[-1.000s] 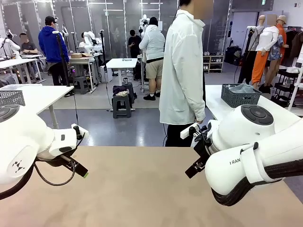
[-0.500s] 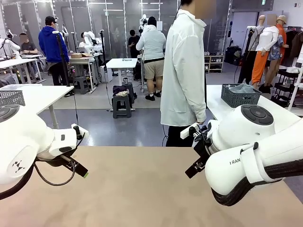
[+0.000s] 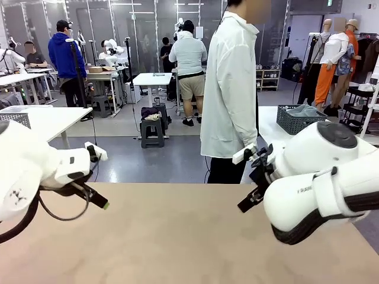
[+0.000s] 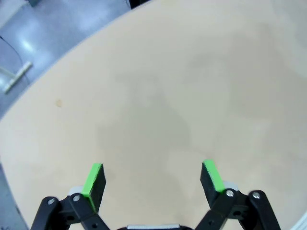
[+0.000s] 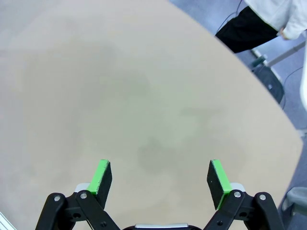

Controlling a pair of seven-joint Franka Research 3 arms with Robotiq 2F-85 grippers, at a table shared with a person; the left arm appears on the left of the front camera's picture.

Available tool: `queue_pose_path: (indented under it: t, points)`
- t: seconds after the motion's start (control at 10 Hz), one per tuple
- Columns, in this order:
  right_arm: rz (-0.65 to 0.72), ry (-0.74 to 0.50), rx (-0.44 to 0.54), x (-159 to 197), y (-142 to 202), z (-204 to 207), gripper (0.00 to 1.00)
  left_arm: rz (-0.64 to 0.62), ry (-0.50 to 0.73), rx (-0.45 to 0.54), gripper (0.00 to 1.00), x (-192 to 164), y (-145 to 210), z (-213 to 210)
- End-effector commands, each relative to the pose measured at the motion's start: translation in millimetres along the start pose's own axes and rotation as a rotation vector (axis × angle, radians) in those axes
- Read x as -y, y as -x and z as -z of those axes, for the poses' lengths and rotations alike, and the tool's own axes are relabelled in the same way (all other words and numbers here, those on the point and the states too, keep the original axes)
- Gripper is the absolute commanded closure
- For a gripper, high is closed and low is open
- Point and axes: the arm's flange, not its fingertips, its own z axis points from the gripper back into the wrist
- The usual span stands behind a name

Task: Fold the towels and place them in the basket.
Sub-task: When a person lays out a Towel with hook on the table, fold it in half twice.

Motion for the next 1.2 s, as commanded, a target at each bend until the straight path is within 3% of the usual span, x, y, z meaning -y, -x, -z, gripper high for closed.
queue_pose_path:
  t: [0.0, 0.4, 0.7, 1.1]
  points:
    - [-0.047, -0.023, 0.049, 36.7, 19.5, -39.5, 0.0, 0.054, 0.04, 0.036, 0.0, -43.0, -9.5, -30.5]
    - [-0.096, -0.035, 0.155, 109.5, 47.1, -153.0, 0.0, 0.158, 0.085, 0.172, 0.0, -124.6, -23.4, -123.1]
    - [-0.163, -0.042, 0.211, 139.4, 63.5, -222.2, 0.0, 0.273, 0.159, 0.25, 0.0, -171.9, -22.4, -178.9]
    - [-0.227, -0.046, 0.234, 151.0, 73.6, -261.2, 0.0, 0.344, 0.208, 0.243, 0.0, -205.0, -3.9, -210.2]
